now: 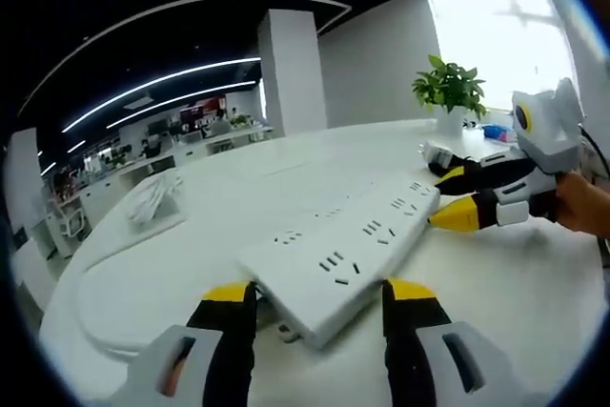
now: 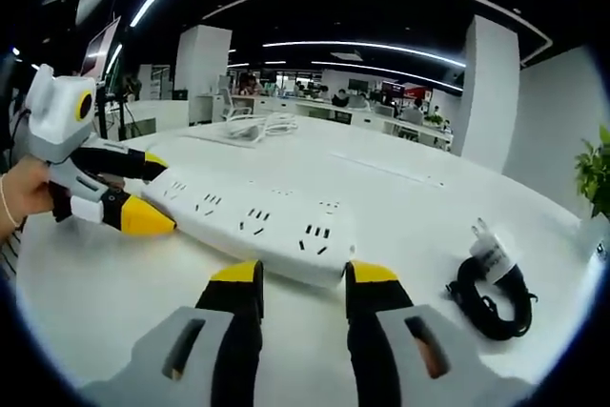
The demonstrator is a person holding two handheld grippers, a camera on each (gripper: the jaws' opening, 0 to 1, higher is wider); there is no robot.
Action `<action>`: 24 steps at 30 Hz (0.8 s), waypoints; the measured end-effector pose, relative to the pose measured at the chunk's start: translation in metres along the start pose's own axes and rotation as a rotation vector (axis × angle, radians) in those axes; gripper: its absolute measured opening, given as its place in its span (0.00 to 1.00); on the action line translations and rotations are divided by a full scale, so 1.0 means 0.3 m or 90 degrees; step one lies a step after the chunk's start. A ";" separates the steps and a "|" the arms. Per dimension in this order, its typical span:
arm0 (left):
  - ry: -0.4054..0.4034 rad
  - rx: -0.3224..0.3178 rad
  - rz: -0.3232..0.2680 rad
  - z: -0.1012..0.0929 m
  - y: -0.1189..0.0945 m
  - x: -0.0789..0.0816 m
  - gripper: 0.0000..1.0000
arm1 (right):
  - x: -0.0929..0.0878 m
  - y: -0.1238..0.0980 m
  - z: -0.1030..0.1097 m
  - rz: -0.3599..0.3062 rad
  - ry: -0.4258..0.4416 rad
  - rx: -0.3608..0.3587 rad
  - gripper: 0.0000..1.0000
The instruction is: Straighten the power strip on the desk, plug the charger into it
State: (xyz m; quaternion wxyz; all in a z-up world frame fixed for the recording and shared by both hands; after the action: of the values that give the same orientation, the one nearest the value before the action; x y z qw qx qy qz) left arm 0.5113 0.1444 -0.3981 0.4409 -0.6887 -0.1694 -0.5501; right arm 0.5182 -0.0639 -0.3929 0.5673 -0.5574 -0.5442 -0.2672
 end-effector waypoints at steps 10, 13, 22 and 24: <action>0.008 -0.009 0.003 0.010 0.016 0.008 0.54 | 0.002 -0.001 -0.004 0.006 0.000 -0.020 0.33; 0.013 -0.013 0.008 0.015 0.030 0.015 0.54 | 0.000 -0.003 -0.010 0.006 -0.002 -0.024 0.32; 0.041 -0.014 0.020 0.024 0.056 0.026 0.55 | -0.003 -0.011 -0.022 0.010 0.002 -0.032 0.32; 0.041 -0.016 0.021 0.024 0.056 0.028 0.55 | -0.004 -0.012 -0.025 0.010 0.002 -0.034 0.32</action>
State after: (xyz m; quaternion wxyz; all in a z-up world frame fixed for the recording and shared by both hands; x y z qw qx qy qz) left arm 0.5306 0.1386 -0.3975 0.4463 -0.6790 -0.1366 -0.5667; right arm 0.5171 -0.0719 -0.3912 0.5550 -0.5760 -0.5320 -0.2778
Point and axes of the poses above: the point that each gripper's makers call its tool centre point, and the gripper's own axes: y roughly forward along the fingers, z roughly to its left, x roughly out of its top, the point moved 7 cm from there along -y, roughly backward along the fingers, and after that the axes turned 8 degrees about -x, right-handed, at the moved point
